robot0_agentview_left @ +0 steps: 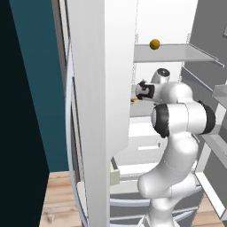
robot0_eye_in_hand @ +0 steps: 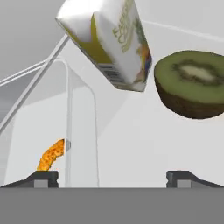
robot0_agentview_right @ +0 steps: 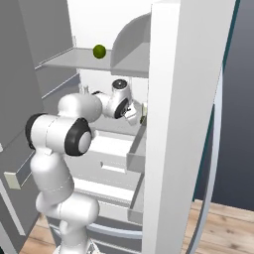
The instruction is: Place the tupperware on the second highest shelf of the fridge. Make space for the tupperware among the existing items by rearranging them on the shelves if needed. Close the fridge door when finished.
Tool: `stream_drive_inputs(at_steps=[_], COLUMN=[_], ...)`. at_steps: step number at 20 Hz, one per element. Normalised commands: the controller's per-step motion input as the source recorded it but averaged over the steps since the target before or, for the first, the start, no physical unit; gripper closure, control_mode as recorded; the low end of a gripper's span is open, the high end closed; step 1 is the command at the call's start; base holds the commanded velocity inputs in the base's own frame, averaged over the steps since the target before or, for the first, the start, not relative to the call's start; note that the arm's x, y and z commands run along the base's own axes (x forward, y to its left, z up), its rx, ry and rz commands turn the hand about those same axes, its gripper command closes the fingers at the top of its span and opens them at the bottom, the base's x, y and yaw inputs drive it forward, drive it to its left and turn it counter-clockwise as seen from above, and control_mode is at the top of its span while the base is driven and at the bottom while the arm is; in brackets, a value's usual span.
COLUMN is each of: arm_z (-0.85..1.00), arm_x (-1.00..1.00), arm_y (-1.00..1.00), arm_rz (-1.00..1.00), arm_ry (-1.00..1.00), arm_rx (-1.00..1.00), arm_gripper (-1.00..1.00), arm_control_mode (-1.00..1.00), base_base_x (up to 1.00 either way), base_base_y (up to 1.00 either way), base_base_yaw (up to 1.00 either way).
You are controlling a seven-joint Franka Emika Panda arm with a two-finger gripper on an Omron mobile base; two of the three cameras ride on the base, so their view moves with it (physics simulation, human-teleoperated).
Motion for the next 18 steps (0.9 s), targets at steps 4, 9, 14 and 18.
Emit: stream_drive_inputs(at_steps=[4, 9, 14, 18], arm_z=[0.25, 0.38, 0.44, 0.39], arm_x=[-0.98, -1.0, -0.97, -1.0], arm_y=[0.05, 0.21, 0.29, 0.2], arm_rz=[0.08, 0.2, 0.34, 0.44], arm_ry=[-0.11, 0.02, 0.03, 0.0], arm_rx=[-0.03, -0.12, -0.21, -0.23], arm_gripper=[-1.0, -1.0, -1.0, -1.0], arm_control_mode=[-1.0, -1.0, -1.0, -1.0], base_base_x=[0.0, 0.0, 0.0, 0.0], base_base_y=[0.0, 0.0, 0.0, 0.0], base_base_yaw=[0.0, 0.0, 0.0, 0.0])
